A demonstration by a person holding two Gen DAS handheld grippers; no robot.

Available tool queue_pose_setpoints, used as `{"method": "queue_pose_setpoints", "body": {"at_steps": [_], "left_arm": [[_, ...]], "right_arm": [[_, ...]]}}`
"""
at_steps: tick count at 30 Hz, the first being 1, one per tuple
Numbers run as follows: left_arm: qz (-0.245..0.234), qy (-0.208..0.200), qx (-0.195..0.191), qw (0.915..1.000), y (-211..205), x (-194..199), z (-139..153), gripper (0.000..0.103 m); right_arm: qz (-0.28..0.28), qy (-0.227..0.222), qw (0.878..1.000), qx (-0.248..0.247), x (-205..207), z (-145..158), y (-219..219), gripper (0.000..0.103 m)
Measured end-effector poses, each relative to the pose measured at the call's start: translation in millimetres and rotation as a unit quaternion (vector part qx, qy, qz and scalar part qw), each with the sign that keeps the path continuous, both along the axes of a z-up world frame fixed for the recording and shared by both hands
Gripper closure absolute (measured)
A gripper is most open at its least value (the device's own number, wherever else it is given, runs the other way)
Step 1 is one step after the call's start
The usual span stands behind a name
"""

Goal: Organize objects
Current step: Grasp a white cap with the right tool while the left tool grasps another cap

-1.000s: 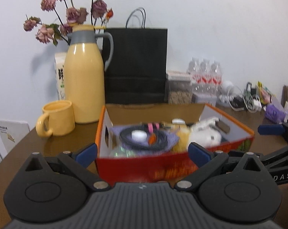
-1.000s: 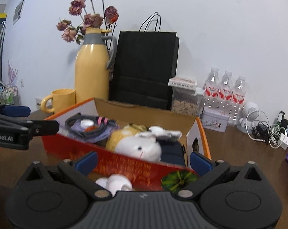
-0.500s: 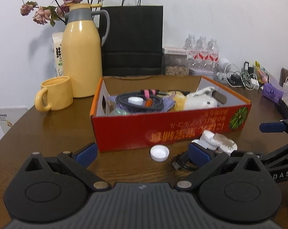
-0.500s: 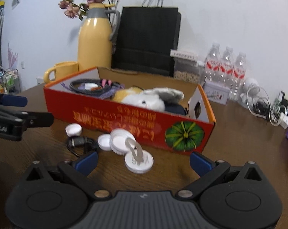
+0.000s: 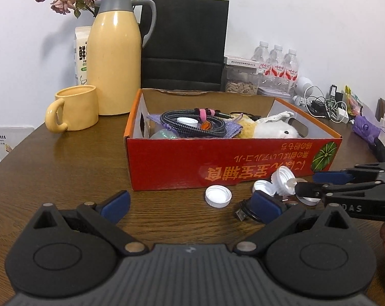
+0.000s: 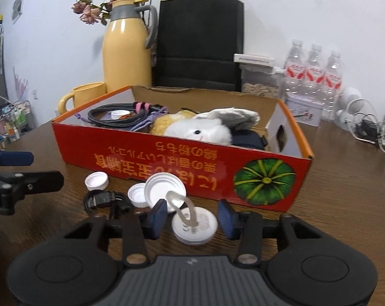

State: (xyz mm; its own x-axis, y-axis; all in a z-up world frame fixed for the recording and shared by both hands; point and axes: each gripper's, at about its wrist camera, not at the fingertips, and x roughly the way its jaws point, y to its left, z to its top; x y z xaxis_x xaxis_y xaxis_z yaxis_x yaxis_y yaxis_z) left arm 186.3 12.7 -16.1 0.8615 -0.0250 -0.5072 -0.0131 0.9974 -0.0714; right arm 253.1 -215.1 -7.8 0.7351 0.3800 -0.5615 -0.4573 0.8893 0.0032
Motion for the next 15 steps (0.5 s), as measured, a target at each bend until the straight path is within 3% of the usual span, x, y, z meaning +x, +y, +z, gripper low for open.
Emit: {"method": "queue_pose_setpoints", "body": {"at_steps": [1,4,15], "left_arm": [[0.001,0.001,-0.002,1.0,0.5,0.2,-0.3,0.0],[0.002,0.001,-0.007,1.0,2.4,0.5,-0.9,0.0],[0.01,0.008,-0.01,0.9999,4.3,3.9,-4.3,0.0]], "right_arm": [[0.003,0.005,1.0,0.001,1.5,-1.3,1.0,0.078],[0.014,0.004,1.0,0.01,0.0,-1.7,0.5,0.095],[0.019,-0.046,0.999,0.009,-18.6,4.8,2.8,0.099]]}}
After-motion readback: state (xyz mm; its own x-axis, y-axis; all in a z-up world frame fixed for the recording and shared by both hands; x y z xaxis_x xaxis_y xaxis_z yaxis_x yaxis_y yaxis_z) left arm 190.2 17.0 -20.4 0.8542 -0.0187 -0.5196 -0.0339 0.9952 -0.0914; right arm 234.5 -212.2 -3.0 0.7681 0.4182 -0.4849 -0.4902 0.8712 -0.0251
